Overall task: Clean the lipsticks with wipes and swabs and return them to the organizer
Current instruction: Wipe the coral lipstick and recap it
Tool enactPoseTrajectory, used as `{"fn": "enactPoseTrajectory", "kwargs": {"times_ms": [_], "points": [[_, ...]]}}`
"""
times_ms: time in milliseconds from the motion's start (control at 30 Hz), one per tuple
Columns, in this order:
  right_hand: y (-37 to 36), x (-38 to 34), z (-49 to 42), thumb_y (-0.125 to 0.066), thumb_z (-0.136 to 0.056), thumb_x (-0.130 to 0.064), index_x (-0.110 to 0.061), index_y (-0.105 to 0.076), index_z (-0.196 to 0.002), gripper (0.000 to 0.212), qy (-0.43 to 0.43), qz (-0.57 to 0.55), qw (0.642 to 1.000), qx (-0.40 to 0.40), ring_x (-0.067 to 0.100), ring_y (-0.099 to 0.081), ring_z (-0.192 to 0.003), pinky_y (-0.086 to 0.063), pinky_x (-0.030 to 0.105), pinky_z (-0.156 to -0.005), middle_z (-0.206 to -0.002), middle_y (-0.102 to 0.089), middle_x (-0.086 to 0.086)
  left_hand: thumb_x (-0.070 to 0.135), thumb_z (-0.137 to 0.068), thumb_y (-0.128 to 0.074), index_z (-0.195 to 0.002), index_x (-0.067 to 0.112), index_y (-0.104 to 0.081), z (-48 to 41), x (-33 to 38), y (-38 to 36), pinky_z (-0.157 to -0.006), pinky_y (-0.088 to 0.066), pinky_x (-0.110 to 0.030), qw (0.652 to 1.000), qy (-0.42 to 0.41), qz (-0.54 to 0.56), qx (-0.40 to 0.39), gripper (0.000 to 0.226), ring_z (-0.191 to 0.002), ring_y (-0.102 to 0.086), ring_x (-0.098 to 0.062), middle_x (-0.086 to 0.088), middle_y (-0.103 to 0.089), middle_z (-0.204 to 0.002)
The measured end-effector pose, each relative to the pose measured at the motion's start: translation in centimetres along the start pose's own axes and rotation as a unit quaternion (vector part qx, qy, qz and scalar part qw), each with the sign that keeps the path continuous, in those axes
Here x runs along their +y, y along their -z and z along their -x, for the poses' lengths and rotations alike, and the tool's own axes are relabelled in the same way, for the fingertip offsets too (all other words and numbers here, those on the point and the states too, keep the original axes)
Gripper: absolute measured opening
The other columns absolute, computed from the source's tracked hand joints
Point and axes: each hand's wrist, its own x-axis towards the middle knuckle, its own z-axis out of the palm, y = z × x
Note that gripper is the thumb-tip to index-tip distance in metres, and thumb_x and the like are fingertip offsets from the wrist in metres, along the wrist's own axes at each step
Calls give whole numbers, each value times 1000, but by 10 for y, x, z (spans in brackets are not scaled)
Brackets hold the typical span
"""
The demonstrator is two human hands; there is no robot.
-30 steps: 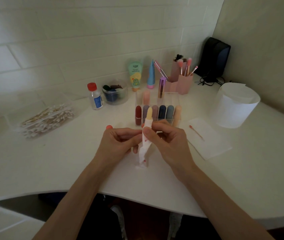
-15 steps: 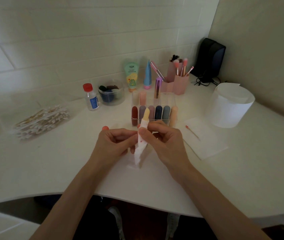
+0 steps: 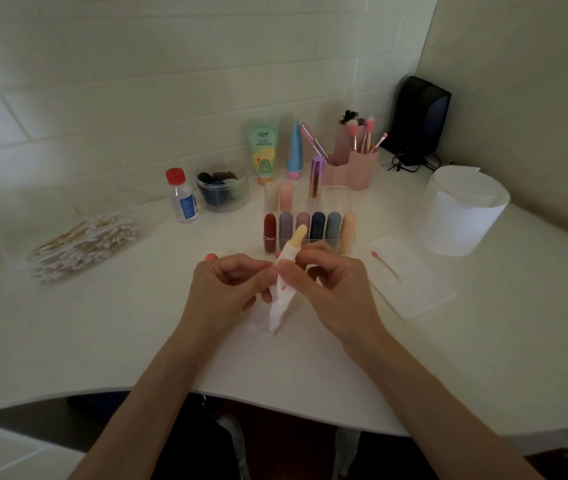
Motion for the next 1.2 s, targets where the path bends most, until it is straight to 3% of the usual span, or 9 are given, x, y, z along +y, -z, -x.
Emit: {"fn": "enactPoseTrajectory", "kwargs": {"times_ms": [167, 300, 567, 667, 800, 967, 1067, 1133, 1200], "points": [[1, 1, 0, -73, -87, -35, -12, -80, -102, 28, 3, -1, 1000, -1, 17, -60, -83, -51, 34, -75, -97, -69, -3, 35, -81, -63, -100, 21, -75, 1, 0, -1, -61, -52, -21, 999, 38, 2, -32, 26, -67, -67, -17, -3, -78, -82], [3, 2, -1, -74, -91, -20, -8, -79, -103, 17, 1, -38, 999, 3, 28, -62, -91, -54, 41, -79, -99, -70, -1, 28, -93, -53, -105, 11, -75, 4, 3, -4, -51, -45, -18, 991, 73, 63, -88, 30, -58, -63, -12, -2, -77, -78], [-2, 4, 0, -75, -89, -29, -13, -81, -102, 22, 8, 19, 1000, 2, 15, -60, -83, -49, 37, -72, -97, -70, -3, 25, -74, -78, -94, 7, -78, 0, -5, 1, -72, -56, -18, 999, -16, -32, 7, 26, -74, -75, -25, -3, -79, -83], [-1, 3, 0, -75, -88, -30, -15, -81, -102, 21, 2, 9, 1000, 13, 13, -60, -82, -51, 32, -72, -97, -70, -5, 9, -87, -71, -97, 6, -75, 1, -3, -3, -66, -55, -16, 1000, -7, -22, -14, 11, -70, -74, -13, 3, -78, -81], [2, 2, -1, -75, -90, -23, -11, -80, -104, 19, -1, -18, 1000, 17, 20, -63, -88, -55, 38, -78, -100, -71, -4, 11, -101, -50, -112, 3, -71, 3, 3, -7, -51, -46, -15, 997, 19, 9, -68, 26, -55, -63, -5, 10, -72, -68], [0, 2, 0, -75, -90, -26, -10, -80, -104, 22, 0, 1, 1000, 21, 16, -62, -84, -53, 35, -76, -97, -71, -4, 20, -92, -65, -101, 15, -78, 2, 0, -4, -58, -49, -16, 999, -11, -19, -32, 17, -57, -61, -23, -1, -78, -80], [-1, 4, 1, -75, -89, -27, -10, -80, -103, 22, -5, 2, 1000, 20, 18, -63, -85, -53, 34, -77, -98, -72, -3, 24, -86, -71, -98, 16, -78, 2, -3, -3, -72, -53, -24, 999, -24, -29, -14, 16, -64, -70, -13, 0, -78, -81], [0, 5, 2, -76, -90, -24, -9, -80, -102, 20, -6, -1, 1000, 20, 24, -64, -87, -52, 35, -78, -98, -72, 0, 27, -82, -75, -96, 11, -78, 2, -4, -2, -83, -54, -31, 998, -34, -44, 1, 22, -68, -73, -19, -1, -78, -81], [0, 7, 3, -76, -89, -23, -7, -81, -98, 18, 4, -6, 1000, 22, 29, -64, -87, -52, 38, -77, -96, -71, 2, 20, -80, -79, -93, 7, -77, 2, -5, -4, -71, -57, -26, 998, -39, -50, 14, 19, -66, -72, -23, -3, -77, -77]]}}
